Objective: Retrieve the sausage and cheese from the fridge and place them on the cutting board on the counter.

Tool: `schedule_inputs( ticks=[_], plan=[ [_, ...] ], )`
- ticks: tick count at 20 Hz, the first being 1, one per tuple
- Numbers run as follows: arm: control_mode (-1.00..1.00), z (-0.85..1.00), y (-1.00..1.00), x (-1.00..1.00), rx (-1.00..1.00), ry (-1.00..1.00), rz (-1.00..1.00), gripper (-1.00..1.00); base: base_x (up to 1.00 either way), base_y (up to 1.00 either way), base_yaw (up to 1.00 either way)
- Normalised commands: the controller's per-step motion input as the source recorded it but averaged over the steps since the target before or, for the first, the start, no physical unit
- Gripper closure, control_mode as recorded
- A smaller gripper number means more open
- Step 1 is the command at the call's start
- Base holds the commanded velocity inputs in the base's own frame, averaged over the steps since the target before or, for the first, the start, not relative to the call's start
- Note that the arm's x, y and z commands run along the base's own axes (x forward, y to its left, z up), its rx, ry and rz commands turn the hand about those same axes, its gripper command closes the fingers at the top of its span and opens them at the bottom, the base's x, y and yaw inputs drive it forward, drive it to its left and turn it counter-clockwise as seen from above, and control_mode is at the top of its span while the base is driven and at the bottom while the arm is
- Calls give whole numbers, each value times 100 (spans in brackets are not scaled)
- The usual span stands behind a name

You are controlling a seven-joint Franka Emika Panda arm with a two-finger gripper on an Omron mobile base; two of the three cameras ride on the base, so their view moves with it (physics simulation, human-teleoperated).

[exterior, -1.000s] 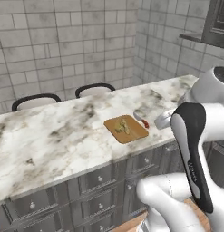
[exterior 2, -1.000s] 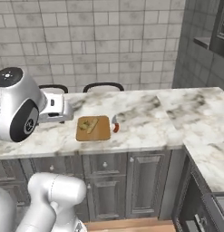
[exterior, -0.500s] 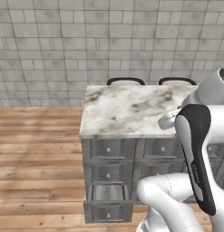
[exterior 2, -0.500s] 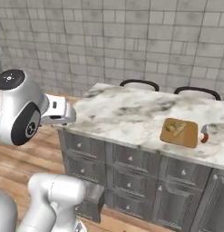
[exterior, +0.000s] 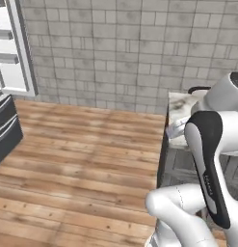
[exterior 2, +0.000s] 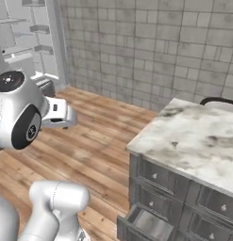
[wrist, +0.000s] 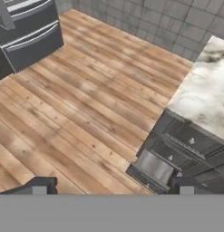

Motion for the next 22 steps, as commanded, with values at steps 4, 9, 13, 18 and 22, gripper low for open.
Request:
schedule_inputs(
  ticks=[4,9,13,18,22],
  plan=[
    [100,0,0,0,0,0,0,-100,95,90,8],
    [100,0,0,0,0,0,0,-100,100,78,0],
    [100,0,0,0,0,0,0,-100,100,66,0],
    [100,0,0,0,0,0,0,-100,100,53,1],
    [100,0,0,0,0,0,0,-100,100,26,13]
  ],
)
